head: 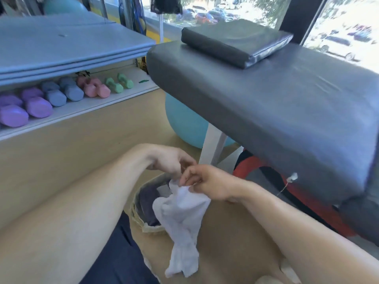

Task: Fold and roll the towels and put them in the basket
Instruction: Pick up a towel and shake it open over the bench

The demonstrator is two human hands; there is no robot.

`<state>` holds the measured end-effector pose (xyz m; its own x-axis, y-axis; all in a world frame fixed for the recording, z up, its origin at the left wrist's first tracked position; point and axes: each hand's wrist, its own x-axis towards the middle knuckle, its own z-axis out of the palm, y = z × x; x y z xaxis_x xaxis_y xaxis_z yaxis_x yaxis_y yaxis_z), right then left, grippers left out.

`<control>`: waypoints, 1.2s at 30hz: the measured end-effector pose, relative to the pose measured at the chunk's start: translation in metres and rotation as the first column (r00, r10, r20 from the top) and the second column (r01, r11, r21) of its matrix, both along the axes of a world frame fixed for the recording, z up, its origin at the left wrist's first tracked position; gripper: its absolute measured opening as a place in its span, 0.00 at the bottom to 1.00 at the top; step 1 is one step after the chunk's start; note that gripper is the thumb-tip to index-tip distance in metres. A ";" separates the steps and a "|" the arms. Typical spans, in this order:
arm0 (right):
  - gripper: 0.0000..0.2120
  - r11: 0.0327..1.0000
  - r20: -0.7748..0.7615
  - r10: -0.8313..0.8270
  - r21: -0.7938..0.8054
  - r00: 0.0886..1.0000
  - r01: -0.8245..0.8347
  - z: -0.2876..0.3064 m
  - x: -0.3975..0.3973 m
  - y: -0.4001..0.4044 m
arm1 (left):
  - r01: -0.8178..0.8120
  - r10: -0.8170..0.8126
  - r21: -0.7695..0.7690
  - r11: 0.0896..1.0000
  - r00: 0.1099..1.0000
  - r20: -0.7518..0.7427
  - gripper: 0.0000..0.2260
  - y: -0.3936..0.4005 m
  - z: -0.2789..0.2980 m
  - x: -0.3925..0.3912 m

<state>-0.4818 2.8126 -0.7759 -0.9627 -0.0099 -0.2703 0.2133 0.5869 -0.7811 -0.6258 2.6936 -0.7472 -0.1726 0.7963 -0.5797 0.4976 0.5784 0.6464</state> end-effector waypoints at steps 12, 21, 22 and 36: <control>0.16 0.841 -0.591 -0.294 0.213 0.751 0.497 0.195 0.073 0.067 | -0.349 0.021 0.417 0.839 0.787 0.616 0.32 -0.009 0.066 0.029; 0.12 0.834 -0.618 -0.301 0.200 0.727 0.515 0.220 0.105 0.077 | -0.149 0.233 0.688 0.710 0.972 -0.029 0.26 0.050 0.135 0.059; 0.12 0.846 -0.631 -0.289 0.184 0.720 0.501 0.219 0.104 0.073 | -0.073 0.191 0.678 0.731 0.976 -0.100 0.25 0.060 0.144 0.070; 0.07 0.751 -0.485 -0.636 -0.210 0.600 0.626 0.136 0.115 0.059 | -0.055 0.298 0.864 0.500 0.948 -0.111 0.27 0.097 0.224 0.104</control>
<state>-0.3664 2.8712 -0.6401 -0.7187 0.6526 0.2400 0.1060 0.4439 -0.8898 -0.5222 2.7904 -0.5229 -0.3892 0.8181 0.4233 0.6421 -0.0886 0.7615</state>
